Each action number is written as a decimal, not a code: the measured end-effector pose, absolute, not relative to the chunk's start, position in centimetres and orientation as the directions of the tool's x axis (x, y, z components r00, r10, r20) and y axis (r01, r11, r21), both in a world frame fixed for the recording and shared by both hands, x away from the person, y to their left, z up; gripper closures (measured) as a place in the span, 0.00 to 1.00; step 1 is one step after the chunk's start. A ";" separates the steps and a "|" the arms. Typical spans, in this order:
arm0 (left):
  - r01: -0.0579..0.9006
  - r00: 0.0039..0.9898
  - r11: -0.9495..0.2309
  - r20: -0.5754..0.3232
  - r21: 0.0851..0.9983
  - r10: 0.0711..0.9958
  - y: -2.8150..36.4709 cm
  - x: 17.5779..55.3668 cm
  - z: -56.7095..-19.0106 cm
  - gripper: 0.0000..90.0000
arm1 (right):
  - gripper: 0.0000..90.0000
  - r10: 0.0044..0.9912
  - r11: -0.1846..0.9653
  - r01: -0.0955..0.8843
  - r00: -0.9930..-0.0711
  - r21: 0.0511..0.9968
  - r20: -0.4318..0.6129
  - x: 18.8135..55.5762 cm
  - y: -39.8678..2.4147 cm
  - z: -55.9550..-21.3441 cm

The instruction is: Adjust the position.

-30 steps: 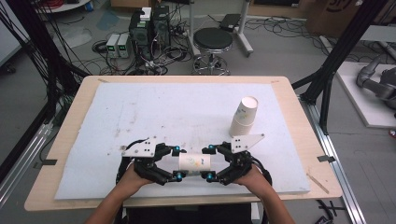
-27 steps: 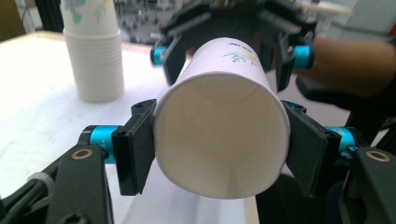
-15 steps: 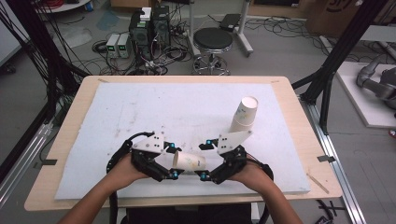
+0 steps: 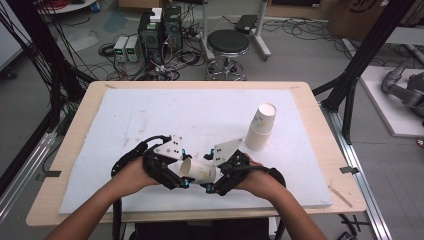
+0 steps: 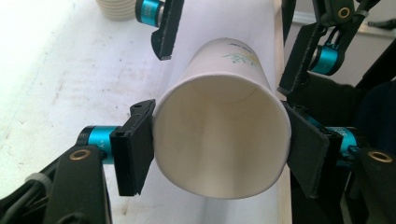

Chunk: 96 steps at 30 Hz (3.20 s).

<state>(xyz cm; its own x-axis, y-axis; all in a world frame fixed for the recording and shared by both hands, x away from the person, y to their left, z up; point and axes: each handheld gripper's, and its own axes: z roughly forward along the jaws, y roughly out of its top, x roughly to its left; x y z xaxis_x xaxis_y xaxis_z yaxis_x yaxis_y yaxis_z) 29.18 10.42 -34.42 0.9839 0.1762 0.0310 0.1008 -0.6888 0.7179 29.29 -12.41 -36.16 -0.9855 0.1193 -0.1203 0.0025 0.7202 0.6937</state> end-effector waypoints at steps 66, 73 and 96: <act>0.205 0.910 -0.268 -0.082 0.941 0.405 16.5 28.6 -40.0 0.20 | 0.39 0.234 0.648 0.086 -0.968 0.757 -0.091 29.4 -16.8 -38.5; 0.213 0.875 -0.191 -0.101 0.958 0.473 17.4 28.5 -41.4 0.19 | 0.39 0.323 0.529 0.134 -0.945 0.838 -0.053 28.9 -19.1 -39.6; 0.191 0.834 -0.090 -0.113 0.977 0.540 19.3 28.3 -42.9 0.20 | 0.39 0.453 0.295 0.130 -0.891 0.947 -0.019 28.1 -22.5 -40.8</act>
<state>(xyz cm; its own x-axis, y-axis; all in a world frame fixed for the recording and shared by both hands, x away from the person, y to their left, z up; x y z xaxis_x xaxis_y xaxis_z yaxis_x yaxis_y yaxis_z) 28.33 19.26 -42.89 0.8338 0.5403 -0.1131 0.1911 -0.0904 0.9774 28.12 -22.54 -40.79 -0.8913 0.4530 -0.0188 0.1301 0.2951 0.9466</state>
